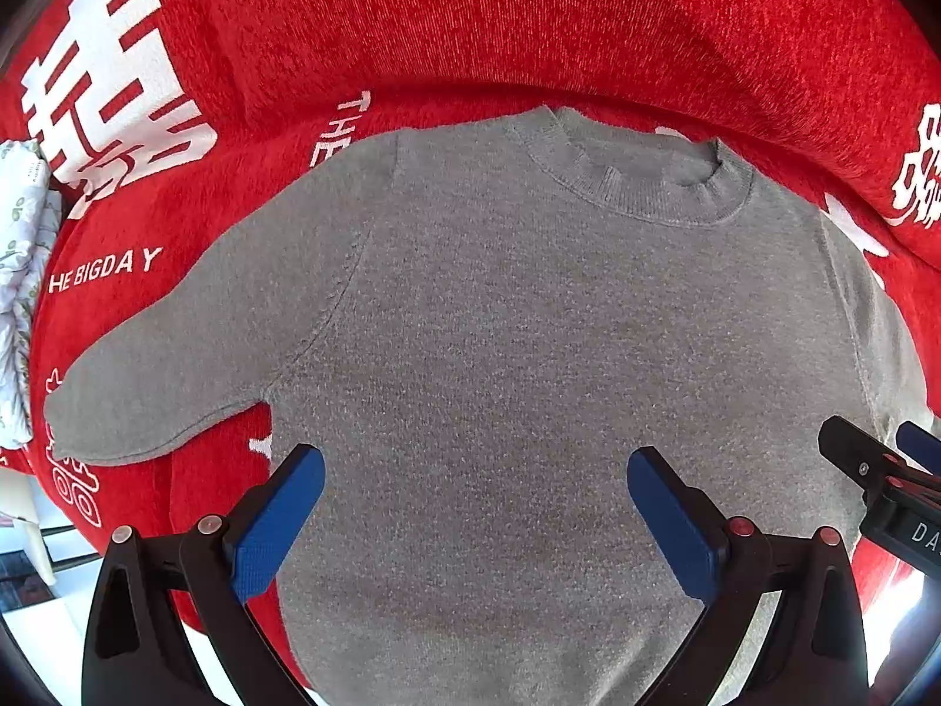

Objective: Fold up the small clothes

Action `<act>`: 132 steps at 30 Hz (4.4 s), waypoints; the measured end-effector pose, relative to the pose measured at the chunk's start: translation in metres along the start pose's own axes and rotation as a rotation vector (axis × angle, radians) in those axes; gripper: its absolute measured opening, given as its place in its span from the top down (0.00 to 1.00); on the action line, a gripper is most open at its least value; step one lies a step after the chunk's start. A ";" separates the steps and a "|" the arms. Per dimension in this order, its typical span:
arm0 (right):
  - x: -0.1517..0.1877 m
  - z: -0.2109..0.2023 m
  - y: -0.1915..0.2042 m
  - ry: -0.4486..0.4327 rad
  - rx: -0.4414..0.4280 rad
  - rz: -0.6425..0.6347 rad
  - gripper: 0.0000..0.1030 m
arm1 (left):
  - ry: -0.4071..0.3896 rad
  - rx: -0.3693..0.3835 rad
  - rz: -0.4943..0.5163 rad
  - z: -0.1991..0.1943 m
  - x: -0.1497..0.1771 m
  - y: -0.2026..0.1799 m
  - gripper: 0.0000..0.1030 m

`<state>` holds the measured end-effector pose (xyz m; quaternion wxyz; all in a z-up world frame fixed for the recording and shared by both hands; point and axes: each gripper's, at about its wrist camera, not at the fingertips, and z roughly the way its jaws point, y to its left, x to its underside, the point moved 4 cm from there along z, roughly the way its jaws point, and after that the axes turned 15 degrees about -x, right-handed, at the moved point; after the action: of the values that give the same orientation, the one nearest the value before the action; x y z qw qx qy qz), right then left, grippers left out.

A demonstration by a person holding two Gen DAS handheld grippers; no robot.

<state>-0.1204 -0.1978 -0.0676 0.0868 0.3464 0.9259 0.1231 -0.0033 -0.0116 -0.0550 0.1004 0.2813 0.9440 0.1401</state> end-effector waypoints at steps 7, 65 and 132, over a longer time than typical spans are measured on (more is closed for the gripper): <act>0.001 -0.001 -0.002 0.002 0.000 -0.002 0.00 | 0.007 0.000 -0.001 0.000 0.002 -0.001 0.00; 0.002 0.001 0.007 0.004 0.007 -0.012 0.00 | 0.004 0.010 -0.009 0.004 0.005 0.006 0.00; 0.053 0.071 0.199 0.161 -0.114 -0.345 0.00 | 0.071 0.487 -0.734 0.160 0.050 0.240 0.00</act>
<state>-0.0188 -0.0052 -0.0817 0.0518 0.1663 0.9670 0.1861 0.1193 0.2419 -0.1344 0.0419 -0.0621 0.9897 -0.1221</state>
